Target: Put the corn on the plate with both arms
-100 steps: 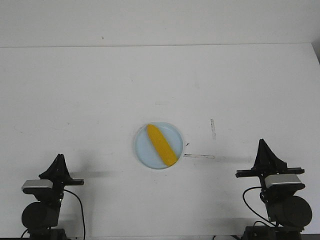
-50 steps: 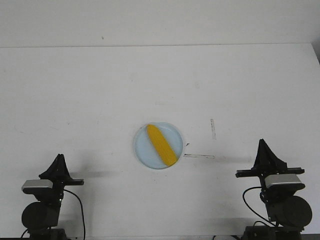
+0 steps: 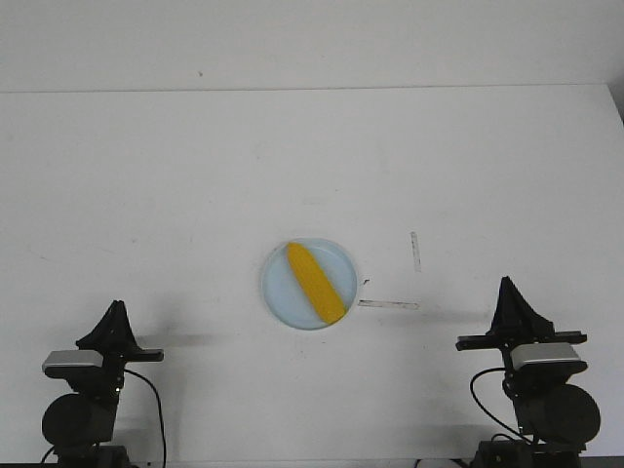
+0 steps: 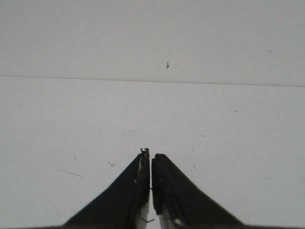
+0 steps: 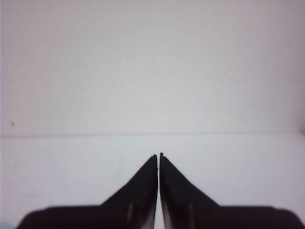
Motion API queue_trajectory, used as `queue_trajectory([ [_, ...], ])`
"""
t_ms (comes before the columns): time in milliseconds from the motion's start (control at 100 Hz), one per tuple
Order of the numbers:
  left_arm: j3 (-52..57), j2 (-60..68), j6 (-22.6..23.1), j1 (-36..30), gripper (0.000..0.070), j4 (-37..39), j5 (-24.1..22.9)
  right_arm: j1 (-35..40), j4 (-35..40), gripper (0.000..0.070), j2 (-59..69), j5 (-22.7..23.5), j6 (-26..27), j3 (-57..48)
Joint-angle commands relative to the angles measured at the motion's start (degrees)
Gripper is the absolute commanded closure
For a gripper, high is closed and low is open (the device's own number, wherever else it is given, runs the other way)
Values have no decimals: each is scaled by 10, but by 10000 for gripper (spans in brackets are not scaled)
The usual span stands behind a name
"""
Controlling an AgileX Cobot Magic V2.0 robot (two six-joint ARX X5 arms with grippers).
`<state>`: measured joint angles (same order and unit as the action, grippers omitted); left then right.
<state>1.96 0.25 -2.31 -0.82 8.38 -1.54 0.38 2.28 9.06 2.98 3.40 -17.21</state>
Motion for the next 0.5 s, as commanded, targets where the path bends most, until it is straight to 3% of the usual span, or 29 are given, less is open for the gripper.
queue_trajectory([
  [0,-12,-1,1,0,699,7,0,1,-9,695,-15,0,1,22],
  [220,-12,-1,1,0,699,7,0,1,-21,695,-92,-1,1,112],
  [490,-12,-1,1,0,699,7,0,1,-40,695,-90,0,0,165],
])
